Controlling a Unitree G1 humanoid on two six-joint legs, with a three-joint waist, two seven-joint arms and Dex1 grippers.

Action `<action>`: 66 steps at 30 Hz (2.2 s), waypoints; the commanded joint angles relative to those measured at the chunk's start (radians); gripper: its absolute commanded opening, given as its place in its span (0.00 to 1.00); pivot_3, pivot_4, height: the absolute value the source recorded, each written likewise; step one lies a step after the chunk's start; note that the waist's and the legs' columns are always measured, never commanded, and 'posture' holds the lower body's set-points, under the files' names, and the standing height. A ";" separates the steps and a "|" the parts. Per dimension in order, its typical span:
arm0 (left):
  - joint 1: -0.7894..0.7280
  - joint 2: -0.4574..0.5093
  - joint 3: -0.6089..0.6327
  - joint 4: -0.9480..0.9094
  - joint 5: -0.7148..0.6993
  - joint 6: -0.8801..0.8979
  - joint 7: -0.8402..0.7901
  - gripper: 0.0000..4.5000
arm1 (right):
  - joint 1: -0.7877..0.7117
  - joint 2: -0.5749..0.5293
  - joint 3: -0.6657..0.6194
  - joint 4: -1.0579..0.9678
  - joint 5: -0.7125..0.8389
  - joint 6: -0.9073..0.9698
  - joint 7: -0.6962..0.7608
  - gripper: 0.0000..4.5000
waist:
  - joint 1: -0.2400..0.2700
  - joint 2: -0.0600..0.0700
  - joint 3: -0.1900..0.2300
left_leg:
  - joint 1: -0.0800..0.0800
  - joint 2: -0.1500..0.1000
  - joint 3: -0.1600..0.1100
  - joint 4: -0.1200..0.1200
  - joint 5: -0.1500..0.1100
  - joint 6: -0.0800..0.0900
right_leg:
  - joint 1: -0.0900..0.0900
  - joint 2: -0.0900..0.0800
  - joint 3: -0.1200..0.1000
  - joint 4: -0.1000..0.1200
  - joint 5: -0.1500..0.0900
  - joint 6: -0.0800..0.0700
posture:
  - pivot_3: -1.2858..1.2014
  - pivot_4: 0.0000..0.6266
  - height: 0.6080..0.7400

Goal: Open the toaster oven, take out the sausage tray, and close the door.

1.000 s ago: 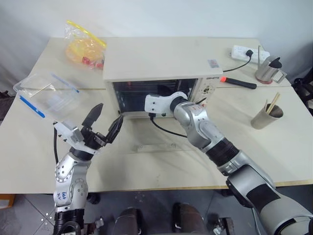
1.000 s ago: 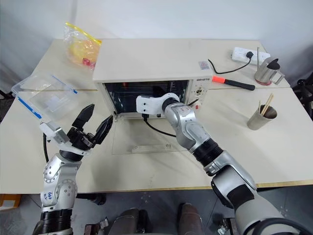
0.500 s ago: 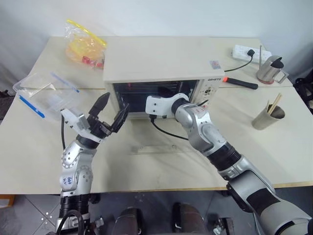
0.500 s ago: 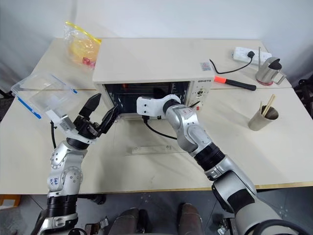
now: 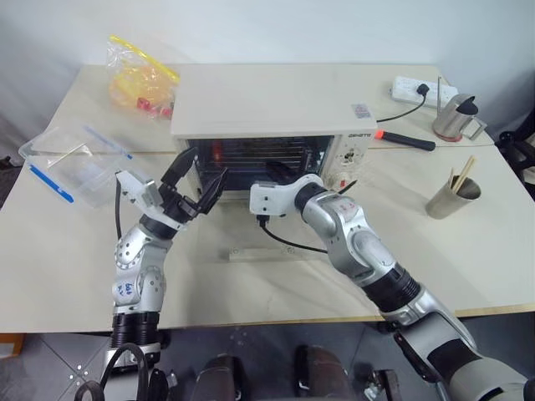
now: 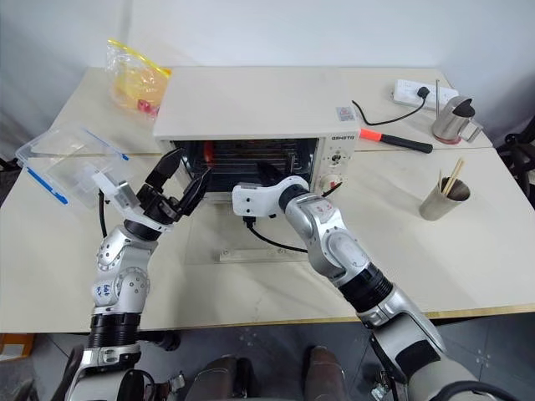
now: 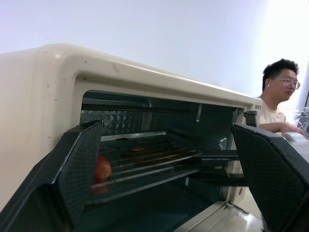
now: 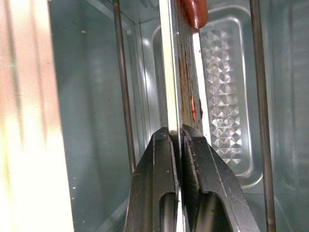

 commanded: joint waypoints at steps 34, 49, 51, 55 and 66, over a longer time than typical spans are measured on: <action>-0.048 0.202 0.078 0.061 -0.075 0.152 -0.149 1.00 | 0.244 -0.130 -0.132 -0.389 -0.052 -0.120 0.083 0.00 | 0.016 0.000 0.000 | 0.000 -0.001 0.000 0.000 0.000 0.000 | 0.000 0.000 0.000 -0.001 0.000 0.000 | 0.52 0.24 1.00; -0.097 0.251 0.086 0.142 -0.078 0.164 -0.228 1.00 | 0.379 -0.203 -0.206 -0.536 0.005 -0.217 0.111 0.00 | 0.027 0.000 0.000 | 0.000 -0.001 -0.001 0.001 0.000 0.000 | 0.001 0.000 0.000 -0.001 0.000 0.000 | 0.52 0.24 1.00; -0.100 0.251 0.087 0.147 -0.078 0.168 -0.234 1.00 | 0.411 -0.221 -0.225 -0.542 0.020 -0.256 0.085 0.00 | 0.027 0.000 0.000 | 0.000 -0.001 -0.001 0.001 0.000 0.000 | 0.001 0.000 0.000 -0.001 0.000 0.000 | 0.52 0.24 1.00; -0.091 0.265 0.097 0.138 -0.096 0.210 -0.251 1.00 | 0.454 -0.243 -0.255 -0.544 0.041 -0.312 0.062 0.00 | 0.030 0.000 0.000 | 0.000 -0.001 -0.001 0.001 0.000 0.000 | 0.001 0.000 0.000 -0.001 0.000 0.000 | 0.52 0.24 1.00; 0.057 0.407 0.198 -0.091 -0.315 0.597 -0.226 1.00 | 0.476 -0.239 -0.308 -0.538 0.092 -0.407 0.039 0.00 | 0.017 0.000 0.000 | 0.000 0.000 -0.001 0.000 0.000 0.000 | 0.001 0.000 0.000 -0.001 0.000 0.000 | 0.52 0.24 1.00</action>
